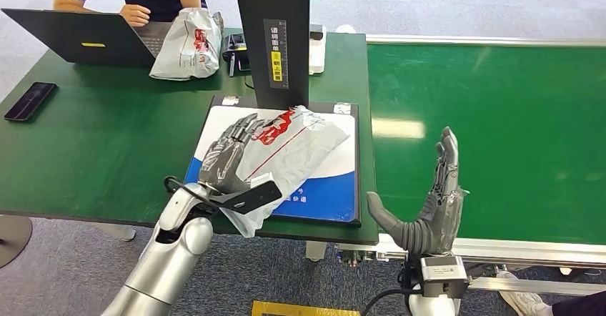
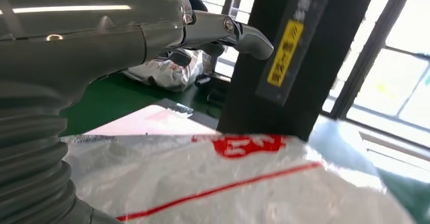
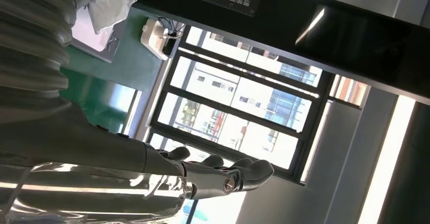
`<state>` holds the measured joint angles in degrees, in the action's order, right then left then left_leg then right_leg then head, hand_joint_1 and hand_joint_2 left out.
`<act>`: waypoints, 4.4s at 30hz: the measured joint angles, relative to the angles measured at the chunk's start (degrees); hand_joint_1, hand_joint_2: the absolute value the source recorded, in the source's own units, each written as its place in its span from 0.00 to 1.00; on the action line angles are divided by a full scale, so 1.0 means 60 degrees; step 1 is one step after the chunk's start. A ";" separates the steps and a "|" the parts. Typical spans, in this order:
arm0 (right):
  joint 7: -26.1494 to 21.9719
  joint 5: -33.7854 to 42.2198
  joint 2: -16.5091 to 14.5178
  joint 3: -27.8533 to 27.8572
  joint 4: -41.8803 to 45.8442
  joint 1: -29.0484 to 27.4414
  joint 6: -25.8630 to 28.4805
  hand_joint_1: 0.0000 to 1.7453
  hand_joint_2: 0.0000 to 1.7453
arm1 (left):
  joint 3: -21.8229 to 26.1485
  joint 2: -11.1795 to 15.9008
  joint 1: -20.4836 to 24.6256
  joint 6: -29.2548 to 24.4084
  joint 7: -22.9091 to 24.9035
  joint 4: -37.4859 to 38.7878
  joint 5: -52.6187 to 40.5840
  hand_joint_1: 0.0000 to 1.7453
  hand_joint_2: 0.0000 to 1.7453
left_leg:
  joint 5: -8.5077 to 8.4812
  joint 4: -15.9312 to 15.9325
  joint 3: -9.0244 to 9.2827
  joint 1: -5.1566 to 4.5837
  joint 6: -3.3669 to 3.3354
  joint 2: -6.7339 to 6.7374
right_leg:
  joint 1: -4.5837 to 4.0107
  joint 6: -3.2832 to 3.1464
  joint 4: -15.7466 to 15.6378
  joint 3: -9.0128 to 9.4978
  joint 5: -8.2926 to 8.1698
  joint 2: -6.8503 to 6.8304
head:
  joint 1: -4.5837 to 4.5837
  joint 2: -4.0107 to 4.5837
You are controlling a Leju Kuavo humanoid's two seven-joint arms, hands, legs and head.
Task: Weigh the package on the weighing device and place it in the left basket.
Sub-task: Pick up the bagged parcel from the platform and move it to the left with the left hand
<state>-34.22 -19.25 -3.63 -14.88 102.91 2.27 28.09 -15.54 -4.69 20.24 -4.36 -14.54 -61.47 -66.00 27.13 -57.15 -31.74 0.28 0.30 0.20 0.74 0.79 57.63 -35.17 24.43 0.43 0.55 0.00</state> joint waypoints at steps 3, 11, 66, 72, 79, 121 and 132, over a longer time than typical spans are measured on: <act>-0.0015 0.0061 0.0000 0.0000 -0.0102 0.0145 -0.0006 0.00 1.00 | -0.0273 0.0107 0.0351 0.0602 0.0074 0.0553 -0.0029 0.00 1.00 | -0.0003 0.0000 0.0001 0.0000 -0.0001 -0.0001 | 0.0000 0.0000 0.0000 0.0001 -0.0002 -0.0001 | 0.0000 0.0000; -0.0016 0.0127 0.0000 0.0000 -0.0497 0.0633 -0.0005 0.00 1.00 | -0.0866 0.0151 0.1403 0.1360 0.0157 0.2543 0.0105 0.00 1.00 | -0.0007 0.0000 0.0002 0.0000 0.0000 -0.0001 | 0.0000 -0.0005 0.0002 0.0002 -0.0005 -0.0001 | -0.0001 0.0000; 0.0026 0.1431 0.0245 -0.0462 -0.1909 0.1350 -0.0398 0.00 1.00 | 0.0308 0.0526 0.2383 0.3368 -0.3548 0.3207 0.6060 1.00 1.00 | -0.0015 0.0006 0.0054 0.0002 0.0006 -0.0002 | -0.0002 -0.0010 0.0003 0.0055 -0.0007 -0.0003 | 0.0000 0.0000; 0.0279 0.1966 0.0283 -0.0281 -0.2152 0.1477 -0.1171 0.00 1.00 | 0.0787 0.0542 0.1744 0.3445 -0.3318 0.1335 0.7165 1.00 1.00 | -0.0016 0.0006 0.0046 0.0002 0.0006 -0.0007 | -0.0001 -0.0010 0.0003 0.0050 -0.0007 -0.0008 | 0.0000 0.0000; 0.0275 0.2014 0.0302 -0.0216 -0.2356 0.1534 -0.1257 0.00 1.00 | 0.0935 0.0554 0.1490 0.3445 -0.3266 0.0594 0.7201 1.00 1.00 | -0.0015 0.0006 0.0046 0.0001 0.0006 -0.0007 | -0.0002 -0.0010 0.0003 0.0049 -0.0007 -0.0008 | -0.0001 0.0000; 0.1958 0.4580 -0.0102 0.0760 -0.5625 0.1791 -0.4744 0.00 1.00 | 0.1239 0.0298 0.0863 -0.1093 -0.2349 -0.0836 0.6297 1.00 1.00 | -0.0015 0.0005 0.0043 0.0001 0.0006 -0.0005 | -0.0002 -0.0009 0.0003 0.0043 -0.0006 -0.0006 | 0.0000 0.0000; 0.1962 0.4103 -0.0126 0.0758 -0.5626 0.1794 -0.4488 0.00 1.00 | 0.1260 0.0302 0.0925 -0.2560 -0.1548 -0.0689 0.5190 1.00 1.00 | -0.0015 0.0005 0.0042 0.0001 0.0006 -0.0005 | -0.0002 -0.0009 0.0003 0.0043 -0.0006 -0.0006 | 0.0000 0.0000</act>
<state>-22.45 5.37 -4.38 -10.34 69.16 13.03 1.16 -7.98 -2.89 25.79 -19.72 -23.83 -65.60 -34.86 27.04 -57.12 -31.48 0.29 0.34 0.16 0.73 0.74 57.64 -34.91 24.39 0.40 0.55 0.00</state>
